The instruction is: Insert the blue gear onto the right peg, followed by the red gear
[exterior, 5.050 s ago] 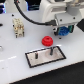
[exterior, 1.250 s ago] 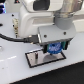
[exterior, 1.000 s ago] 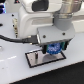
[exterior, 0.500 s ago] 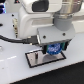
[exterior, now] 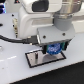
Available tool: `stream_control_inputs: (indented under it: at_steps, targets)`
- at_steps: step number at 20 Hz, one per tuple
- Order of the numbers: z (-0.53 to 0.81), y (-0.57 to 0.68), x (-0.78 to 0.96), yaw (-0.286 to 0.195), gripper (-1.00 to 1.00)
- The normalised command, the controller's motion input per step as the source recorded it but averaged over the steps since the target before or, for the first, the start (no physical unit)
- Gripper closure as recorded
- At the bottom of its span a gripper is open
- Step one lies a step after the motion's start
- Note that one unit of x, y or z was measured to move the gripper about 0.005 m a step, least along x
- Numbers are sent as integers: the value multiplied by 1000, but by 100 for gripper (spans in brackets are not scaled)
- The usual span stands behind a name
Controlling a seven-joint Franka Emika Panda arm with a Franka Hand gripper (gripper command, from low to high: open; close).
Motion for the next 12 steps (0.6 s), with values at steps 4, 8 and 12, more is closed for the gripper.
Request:
stream_control_inputs:
  at_steps: [4,8,12]
  targets:
    - [175,-69,156,0,100]
    - [-100,38,185,0,100]
    - [-100,6,237,0,100]
